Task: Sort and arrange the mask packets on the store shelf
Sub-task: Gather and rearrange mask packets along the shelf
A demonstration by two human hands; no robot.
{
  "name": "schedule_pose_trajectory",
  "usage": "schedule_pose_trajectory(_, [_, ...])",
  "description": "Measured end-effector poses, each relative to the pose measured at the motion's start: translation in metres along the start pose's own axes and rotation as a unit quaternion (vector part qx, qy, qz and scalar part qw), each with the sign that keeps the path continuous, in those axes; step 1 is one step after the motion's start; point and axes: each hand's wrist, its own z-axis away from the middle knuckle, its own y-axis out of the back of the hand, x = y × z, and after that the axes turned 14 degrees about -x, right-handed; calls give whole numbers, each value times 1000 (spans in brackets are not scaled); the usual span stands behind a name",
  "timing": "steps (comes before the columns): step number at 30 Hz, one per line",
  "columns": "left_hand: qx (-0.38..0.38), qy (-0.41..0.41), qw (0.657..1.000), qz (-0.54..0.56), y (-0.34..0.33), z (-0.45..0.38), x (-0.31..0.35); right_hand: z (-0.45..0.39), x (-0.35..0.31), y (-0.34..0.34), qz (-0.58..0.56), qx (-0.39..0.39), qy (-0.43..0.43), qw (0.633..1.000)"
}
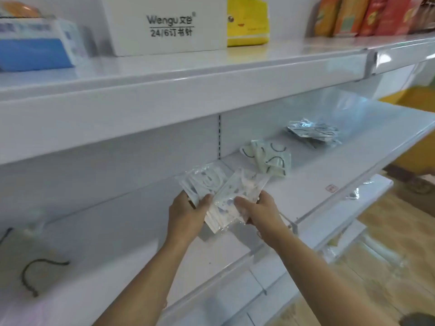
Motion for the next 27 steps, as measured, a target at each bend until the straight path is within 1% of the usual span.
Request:
schedule_pose_trajectory(6, [-38, -1, 999, 10, -105, -54, 45, -14, 5, 112, 4, 85, 13, 996])
schedule_pose_trajectory(8, [-40, -6, 999, 1, -142, -73, 64, -25, 6, 156, -2, 100, 24, 995])
schedule_pose_trajectory(12, [-58, -31, 997, -42, -226, -114, 101, -36, 6, 262, 0, 131, 39, 991])
schedule_pose_trajectory(14, [-63, -54, 993, -82, -272, -128, 123, -34, 4, 317, -5, 153, 41, 987])
schedule_pose_trajectory(17, [-88, -98, 978, -162, -335, -154, 156, -34, 1, 399, -12, 201, 33, 979])
schedule_pose_trajectory(20, [-140, -123, 963, -194, -387, -189, 177, -40, 4, 471, -21, 246, 25, 969])
schedule_pose_trajectory(23, [-191, -156, 934, -257, -435, -229, 199, -57, 12, 529, -42, 278, 21, 959])
schedule_pose_trajectory(25, [-205, -172, 922, -280, -467, -255, 213, -73, 18, 562, -52, 286, 16, 957])
schedule_pose_trajectory(27, [-199, -185, 916, -295, -495, -282, 222, -95, 23, 594, -61, 288, 16, 956])
